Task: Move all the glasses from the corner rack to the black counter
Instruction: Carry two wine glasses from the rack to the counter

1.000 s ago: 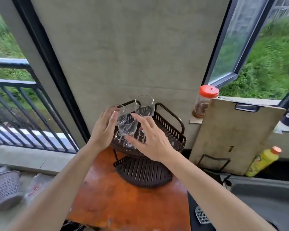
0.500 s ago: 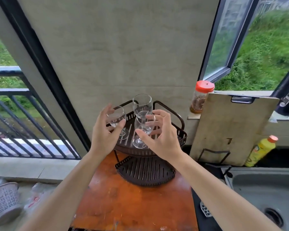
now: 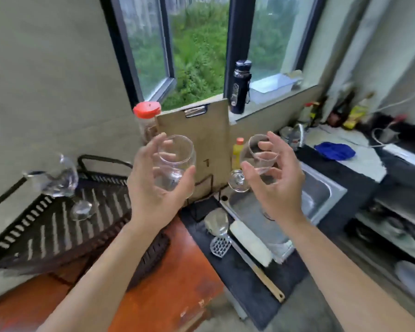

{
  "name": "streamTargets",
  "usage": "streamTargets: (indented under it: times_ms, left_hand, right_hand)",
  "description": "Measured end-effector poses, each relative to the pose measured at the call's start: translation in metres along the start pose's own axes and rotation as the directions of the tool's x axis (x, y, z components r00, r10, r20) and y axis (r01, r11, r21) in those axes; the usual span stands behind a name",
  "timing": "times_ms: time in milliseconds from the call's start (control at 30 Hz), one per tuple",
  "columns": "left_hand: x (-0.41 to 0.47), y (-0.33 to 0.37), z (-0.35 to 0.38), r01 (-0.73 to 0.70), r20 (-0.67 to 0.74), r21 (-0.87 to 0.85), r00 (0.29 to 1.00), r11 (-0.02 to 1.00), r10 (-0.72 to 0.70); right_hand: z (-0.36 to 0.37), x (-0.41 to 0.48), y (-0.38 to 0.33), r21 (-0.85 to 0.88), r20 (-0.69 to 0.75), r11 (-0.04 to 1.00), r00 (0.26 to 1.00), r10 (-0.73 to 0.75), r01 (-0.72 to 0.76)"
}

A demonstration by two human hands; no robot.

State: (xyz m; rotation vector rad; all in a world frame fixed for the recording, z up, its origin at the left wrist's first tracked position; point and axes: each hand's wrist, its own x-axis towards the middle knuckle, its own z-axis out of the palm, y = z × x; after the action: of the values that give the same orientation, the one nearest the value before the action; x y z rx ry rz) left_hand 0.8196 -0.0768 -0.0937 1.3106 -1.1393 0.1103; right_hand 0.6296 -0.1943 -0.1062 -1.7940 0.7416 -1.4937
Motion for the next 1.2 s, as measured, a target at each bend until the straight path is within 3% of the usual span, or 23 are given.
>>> streamTargets:
  times_ms: [233,433,767,1200]
  left_hand:
    - [-0.023,0.069,0.185,0.016,0.389,-0.243,0.918,0.97,0.082]
    - [-0.088,0.166,0.339,0.058,0.572,-0.399,0.796,0.915,0.199]
    - [-0.2,0.339,0.558,0.206,0.714,-0.515,0.64,0.832,0.283]
    - [-0.263,0.418,0.795,0.284,0.813,-0.487,0.494,0.826,0.31]
  right_hand:
    - [-0.205,-0.03,0.012,-0.281,-0.363,0.953,0.932,0.001,-0.11]
    - [-0.371,-0.074,0.017,-0.392,-0.572,0.894,0.819,-0.052,-0.217]
    - [-0.628,-0.111,0.025,-0.482,-0.683,0.799,0.725,-0.086,-0.359]
    - [-0.843,-0.103,0.105,-0.466,-0.801,0.722,0.591,-0.098,-0.512]
